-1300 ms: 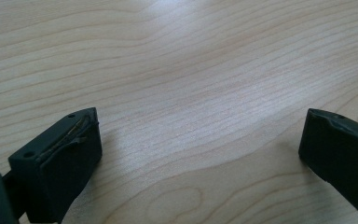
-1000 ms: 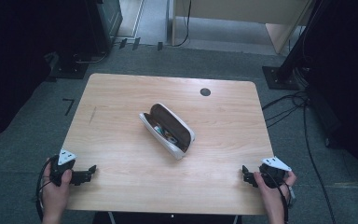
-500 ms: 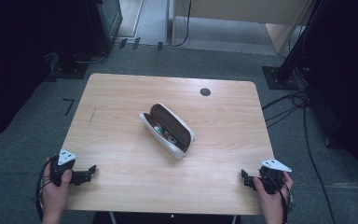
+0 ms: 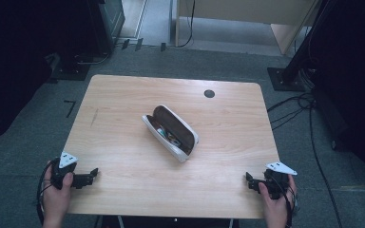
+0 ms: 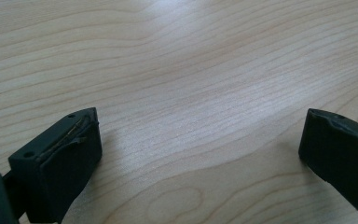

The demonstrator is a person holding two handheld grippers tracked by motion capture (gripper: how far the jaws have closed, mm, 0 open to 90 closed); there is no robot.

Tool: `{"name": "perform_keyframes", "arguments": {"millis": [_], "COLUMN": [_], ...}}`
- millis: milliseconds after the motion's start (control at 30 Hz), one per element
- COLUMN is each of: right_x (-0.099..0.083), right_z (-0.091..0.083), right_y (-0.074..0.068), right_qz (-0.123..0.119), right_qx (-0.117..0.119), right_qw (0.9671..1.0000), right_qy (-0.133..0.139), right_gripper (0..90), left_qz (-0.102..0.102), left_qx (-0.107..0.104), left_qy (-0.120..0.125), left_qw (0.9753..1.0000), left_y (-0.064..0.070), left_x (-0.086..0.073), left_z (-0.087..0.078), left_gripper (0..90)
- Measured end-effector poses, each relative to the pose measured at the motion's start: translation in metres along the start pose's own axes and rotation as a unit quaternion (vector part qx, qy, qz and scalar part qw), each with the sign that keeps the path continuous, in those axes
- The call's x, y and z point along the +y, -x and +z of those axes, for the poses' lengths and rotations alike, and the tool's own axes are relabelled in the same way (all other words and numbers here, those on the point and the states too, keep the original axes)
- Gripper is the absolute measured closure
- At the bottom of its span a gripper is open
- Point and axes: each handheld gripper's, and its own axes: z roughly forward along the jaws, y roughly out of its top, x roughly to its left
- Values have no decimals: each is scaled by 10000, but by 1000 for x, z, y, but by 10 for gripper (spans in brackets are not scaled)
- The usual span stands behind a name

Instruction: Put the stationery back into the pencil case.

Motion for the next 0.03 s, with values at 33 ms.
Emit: {"name": "perform_keyframes", "arguments": {"millis": [33], "right_x": [0], "right_z": [0], "right_y": [0], "right_qz": [2], "right_qx": [0], "right_qw": [10000], "right_qy": [0], "right_gripper": [0], "left_qz": [3], "left_qx": [2], "left_qy": [-5], "left_qw": [10000], "left_y": [0], "left_x": [0], "left_z": [0], "left_gripper": [0]}}
